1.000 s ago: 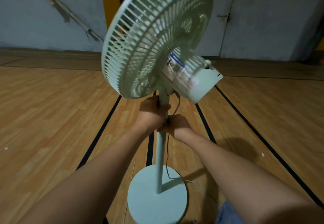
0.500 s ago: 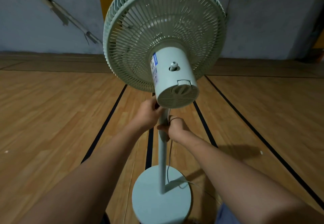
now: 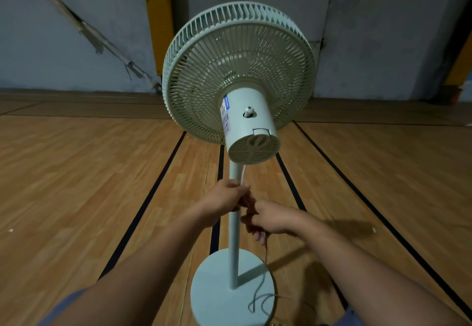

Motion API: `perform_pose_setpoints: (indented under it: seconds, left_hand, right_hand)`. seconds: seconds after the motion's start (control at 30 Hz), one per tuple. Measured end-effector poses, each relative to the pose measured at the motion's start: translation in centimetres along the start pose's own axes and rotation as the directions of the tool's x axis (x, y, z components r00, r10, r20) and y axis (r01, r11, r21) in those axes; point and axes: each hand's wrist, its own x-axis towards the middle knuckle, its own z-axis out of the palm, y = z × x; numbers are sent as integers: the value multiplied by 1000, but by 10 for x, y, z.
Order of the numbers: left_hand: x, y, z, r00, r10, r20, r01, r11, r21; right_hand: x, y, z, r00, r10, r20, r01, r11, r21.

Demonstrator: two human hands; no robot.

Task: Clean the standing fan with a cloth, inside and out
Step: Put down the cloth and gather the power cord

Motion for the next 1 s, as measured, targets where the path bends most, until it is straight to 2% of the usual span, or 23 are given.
perform_pose_setpoints:
  seconds: [0.07, 0.17, 0.27, 0.33, 0.43, 0.53, 0.63, 0.73, 0.8, 0.87, 0.93, 1.0]
  left_hand:
    - [-3, -3, -17, 999, -33, 37, 39, 986, -162]
    - [-8, -3, -44, 992, -78, 98, 110, 916, -385]
    - [-13, 5, -65, 993, -100, 61, 117, 808, -577]
    - [-19, 13, -78, 994, -113, -1, 76, 677, -732]
    - [-26, 27, -90, 997, -77, -6, 22, 363, -932]
    - [-30, 38, -89, 1000, 11, 18, 17, 120, -993]
    - [-30, 41, -86, 993, 118, -5, -4, -11, -1000]
    - [-27, 41, -81, 973, 229, 16, 20, -16, -1000]
    - [-25, 40, -78, 958, 284, 44, 38, 24, -999]
    - [-23, 38, -77, 947, 317, 59, 41, 64, -997]
    - [-21, 36, -77, 956, 290, 51, 20, 106, -994]
    - [-19, 34, -73, 984, 178, 5, -37, 236, -971]
  right_hand:
    - [-15, 9, -13, 998, -36, 50, 35, 999, 16]
    - [-39, 21, -38, 997, -60, 51, 59, 998, 22]
    - [-61, 33, -63, 999, -44, 25, 44, 999, -27]
    - [-76, 35, -78, 999, -42, 12, 43, 996, -76]
    - [-99, 15, -97, 978, -172, -122, 155, 979, -135]
    - [-123, -28, -105, 871, -401, -283, 386, 916, -111]
    - [-132, -76, -103, 658, -601, -453, 619, 775, -129]
    - [-118, -113, -107, 424, -584, -692, 700, 697, -159]
    - [-103, -126, -117, 364, -494, -790, 684, 718, -133]
    - [-83, -122, -128, 399, -410, -820, 592, 798, -111]
    - [-61, -99, -131, 499, -327, -803, 442, 892, -89]
    - [-41, -66, -119, 635, -245, -733, 269, 959, -87]
